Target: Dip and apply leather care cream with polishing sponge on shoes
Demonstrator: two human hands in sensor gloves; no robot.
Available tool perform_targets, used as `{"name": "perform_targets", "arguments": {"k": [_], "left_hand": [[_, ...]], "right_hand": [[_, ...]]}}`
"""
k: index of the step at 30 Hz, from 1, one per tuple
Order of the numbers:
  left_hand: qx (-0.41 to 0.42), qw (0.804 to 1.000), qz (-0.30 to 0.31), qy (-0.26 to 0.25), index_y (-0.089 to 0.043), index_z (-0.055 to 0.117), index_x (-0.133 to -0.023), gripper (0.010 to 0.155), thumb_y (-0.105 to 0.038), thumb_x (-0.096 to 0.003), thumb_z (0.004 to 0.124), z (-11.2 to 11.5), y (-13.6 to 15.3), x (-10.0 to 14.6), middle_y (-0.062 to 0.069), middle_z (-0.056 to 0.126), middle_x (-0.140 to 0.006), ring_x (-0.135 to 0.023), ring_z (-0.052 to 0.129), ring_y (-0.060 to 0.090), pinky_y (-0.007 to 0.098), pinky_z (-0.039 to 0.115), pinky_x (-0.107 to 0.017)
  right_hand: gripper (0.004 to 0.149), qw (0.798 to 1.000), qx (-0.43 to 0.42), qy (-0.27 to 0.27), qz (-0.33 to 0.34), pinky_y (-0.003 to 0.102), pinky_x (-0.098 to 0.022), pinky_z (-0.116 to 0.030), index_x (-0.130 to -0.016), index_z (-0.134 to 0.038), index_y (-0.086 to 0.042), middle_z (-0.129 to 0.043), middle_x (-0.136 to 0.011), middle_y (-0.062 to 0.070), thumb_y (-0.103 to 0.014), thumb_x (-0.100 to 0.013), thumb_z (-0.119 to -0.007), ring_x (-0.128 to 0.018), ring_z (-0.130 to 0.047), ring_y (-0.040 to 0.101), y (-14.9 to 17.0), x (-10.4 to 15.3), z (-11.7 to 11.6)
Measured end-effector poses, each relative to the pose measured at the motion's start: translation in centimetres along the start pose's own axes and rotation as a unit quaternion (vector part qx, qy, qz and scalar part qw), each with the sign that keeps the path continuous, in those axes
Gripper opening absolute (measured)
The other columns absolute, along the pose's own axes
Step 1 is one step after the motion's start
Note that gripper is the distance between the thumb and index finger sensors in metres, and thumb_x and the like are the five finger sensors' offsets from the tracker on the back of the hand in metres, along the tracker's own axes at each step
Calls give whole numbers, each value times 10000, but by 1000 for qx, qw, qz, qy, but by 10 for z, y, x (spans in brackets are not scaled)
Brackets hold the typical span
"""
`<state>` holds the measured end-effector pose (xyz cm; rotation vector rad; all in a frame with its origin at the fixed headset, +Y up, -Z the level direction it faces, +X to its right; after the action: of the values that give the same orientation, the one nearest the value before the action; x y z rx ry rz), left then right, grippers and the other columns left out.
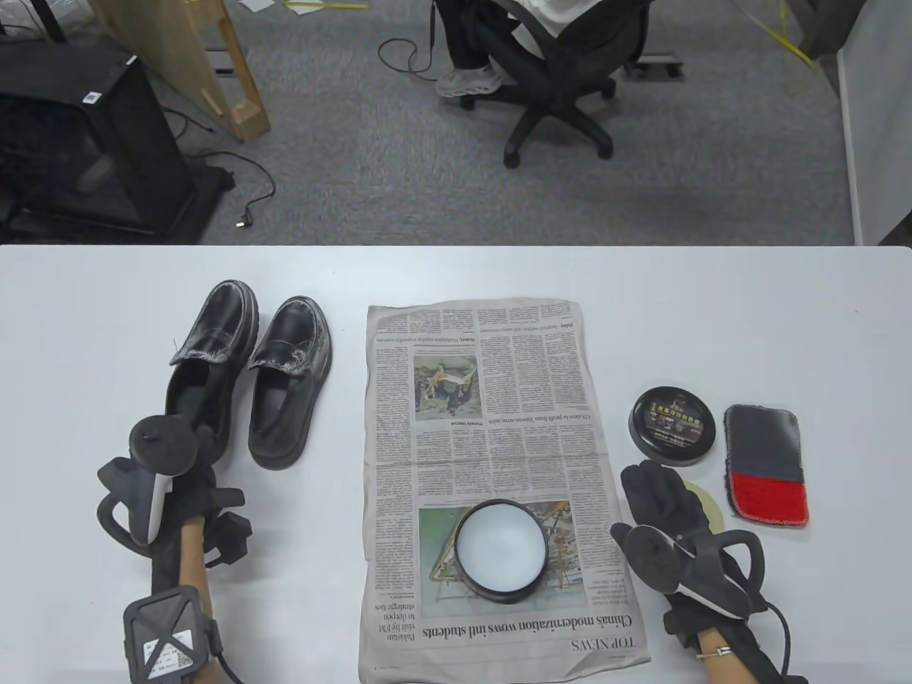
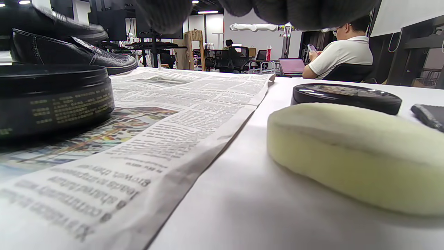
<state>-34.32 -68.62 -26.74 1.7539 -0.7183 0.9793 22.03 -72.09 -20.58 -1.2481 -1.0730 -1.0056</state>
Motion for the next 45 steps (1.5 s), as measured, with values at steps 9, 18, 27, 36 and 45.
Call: {"name": "perform_targets", "arguments": {"k": [9, 18, 27, 36, 45], "left_hand": [[116, 962, 234, 77, -112, 713, -970, 434, -310, -587, 765, -16, -77, 31, 363, 590, -1138, -895, 764, 519, 395, 920, -529], [60, 900, 356, 245, -164, 714, -971, 433, -303, -567, 787, 69, -159, 51, 315, 584, -1161, -935, 743, 483, 405, 896, -554], [38, 871, 375, 314, -184, 713, -970, 432, -299, -563, 800, 114, -170, 55, 290, 564, -1180, -955, 711, 488, 427, 871, -581], [-16, 878, 401, 260, -296, 690, -1001, 522, -430, -517, 832, 111, -176, 64, 222, 520, -1238, -1068, 603, 471, 620, 659, -723], [-90, 884, 387, 245, -207, 357, -1213, 930, -611, -472, 750, 123, -200, 64, 226, 447, -1270, -1104, 560, 476, 658, 613, -737]], "right_hand": [[736, 1000, 4, -6, -13, 540, -725, -560, -1158, -347, -112, -422, -1183, 221, -497, -575, -577, -1047, -526, 479, 3, -1, -1], [733, 999, -10, -13, -51, 540, -726, -560, -1158, -347, -115, -425, -1183, 219, -497, -576, -576, -1047, -528, 478, 21, -3, -4], [770, 994, -3, -67, -85, 607, -709, -552, -1169, -331, -93, -399, -1186, 265, -516, -573, -573, -1040, -504, 533, 36, -8, -17], [727, 983, -4, -40, -179, 642, -714, -524, -1183, -321, -103, -355, -1199, 285, -481, -606, -546, -1053, -450, 564, 69, -17, -8], [829, 917, -103, -190, -334, 659, -699, -534, -1186, -213, -35, -280, -1188, 336, -521, -601, -542, -1029, -422, 624, 157, -54, -47]]}}
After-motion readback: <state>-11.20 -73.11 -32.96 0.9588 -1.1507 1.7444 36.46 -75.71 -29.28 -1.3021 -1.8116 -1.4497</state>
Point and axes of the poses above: the tracker on the back of each hand, its own y axis roughly to the little-finger side, its own x axis roughly from the fingertips to the wrist, z = x × y, the point moved 1 cm from there along -x, roughly from the wrist to the fingertips
